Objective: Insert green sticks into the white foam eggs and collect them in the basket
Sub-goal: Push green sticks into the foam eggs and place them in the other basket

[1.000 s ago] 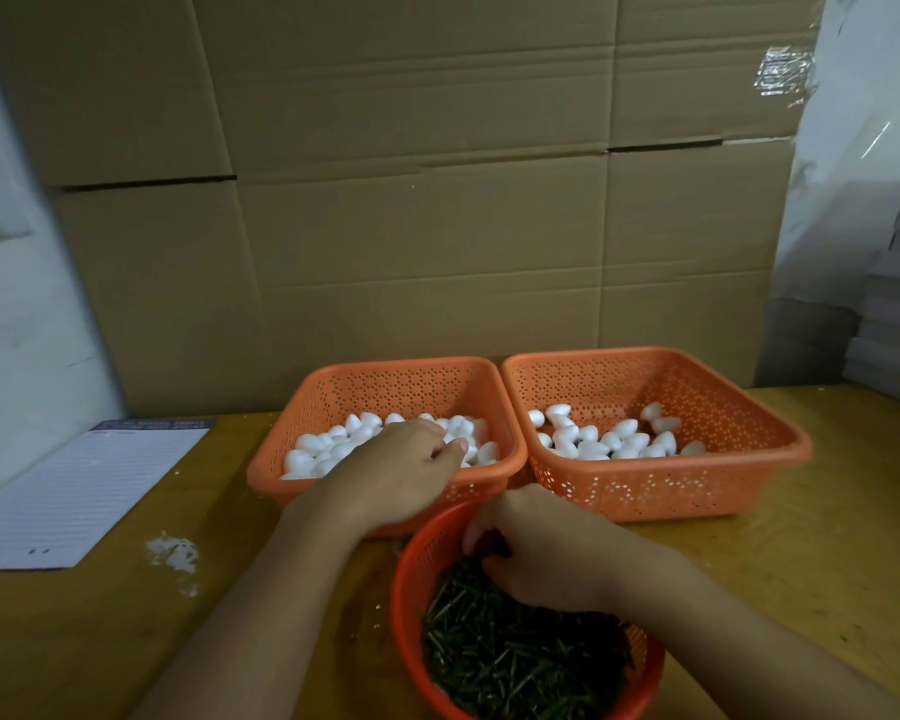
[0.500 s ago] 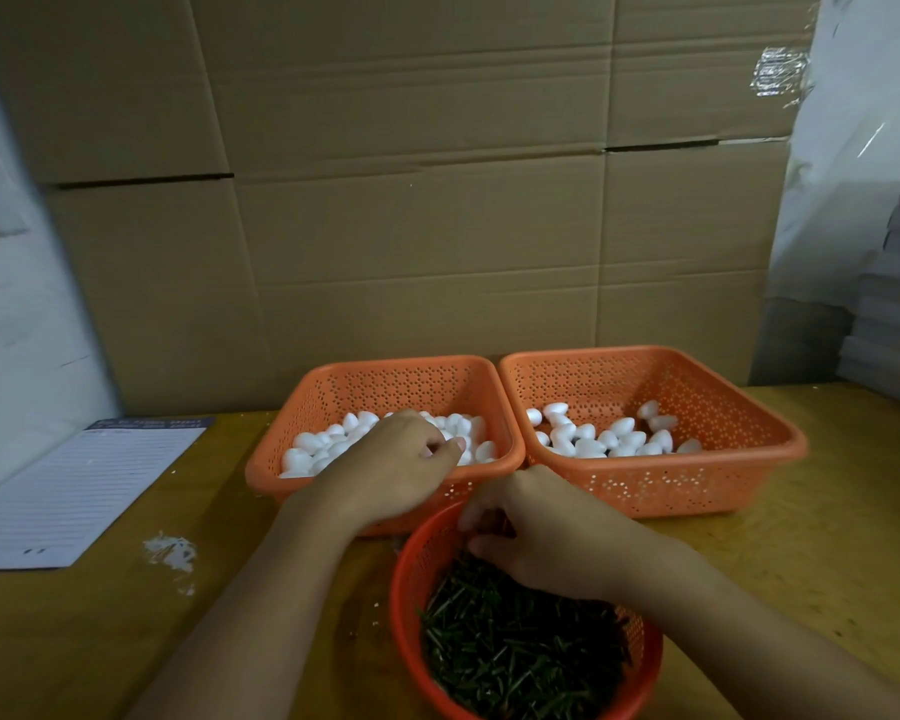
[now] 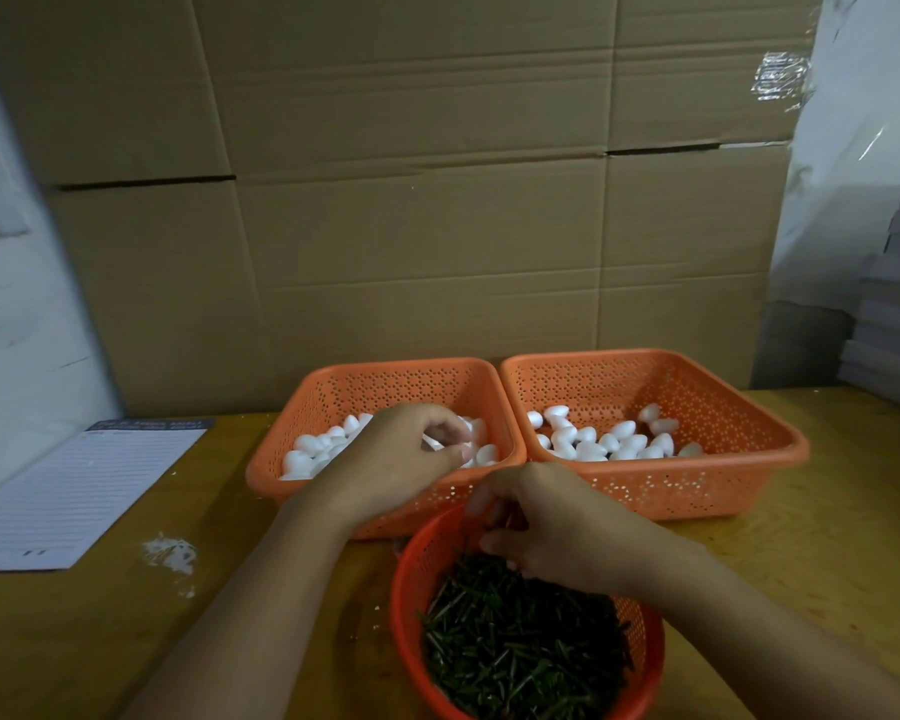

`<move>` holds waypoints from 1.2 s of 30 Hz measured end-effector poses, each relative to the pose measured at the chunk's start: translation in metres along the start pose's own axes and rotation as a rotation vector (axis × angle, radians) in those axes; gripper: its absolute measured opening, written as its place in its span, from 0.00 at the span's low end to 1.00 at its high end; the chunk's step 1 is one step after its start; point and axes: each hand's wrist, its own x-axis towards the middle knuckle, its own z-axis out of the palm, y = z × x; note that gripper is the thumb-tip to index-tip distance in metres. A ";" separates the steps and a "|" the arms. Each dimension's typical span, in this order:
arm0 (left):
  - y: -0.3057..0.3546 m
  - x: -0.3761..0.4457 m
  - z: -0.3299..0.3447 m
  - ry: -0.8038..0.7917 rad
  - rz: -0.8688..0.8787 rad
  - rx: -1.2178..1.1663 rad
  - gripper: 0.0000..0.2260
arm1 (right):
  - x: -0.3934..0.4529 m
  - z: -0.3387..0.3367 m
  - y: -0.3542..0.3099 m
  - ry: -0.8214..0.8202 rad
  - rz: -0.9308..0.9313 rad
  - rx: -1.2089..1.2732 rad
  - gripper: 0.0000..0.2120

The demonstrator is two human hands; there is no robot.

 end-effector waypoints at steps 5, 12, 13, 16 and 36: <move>0.005 0.001 -0.001 0.053 0.030 -0.169 0.09 | 0.000 -0.009 -0.001 0.014 0.041 0.177 0.11; 0.016 -0.008 0.002 0.138 -0.007 -0.587 0.08 | 0.004 -0.013 0.004 0.176 0.097 0.486 0.07; 0.016 -0.010 0.004 0.165 -0.021 -0.633 0.07 | 0.004 -0.013 0.005 0.181 0.104 0.495 0.07; 0.016 -0.015 0.005 0.213 -0.102 -0.873 0.08 | 0.004 -0.015 0.007 0.171 0.107 0.498 0.04; 0.005 -0.040 0.010 0.025 -0.205 -1.257 0.19 | -0.002 -0.012 -0.001 0.084 0.217 0.651 0.04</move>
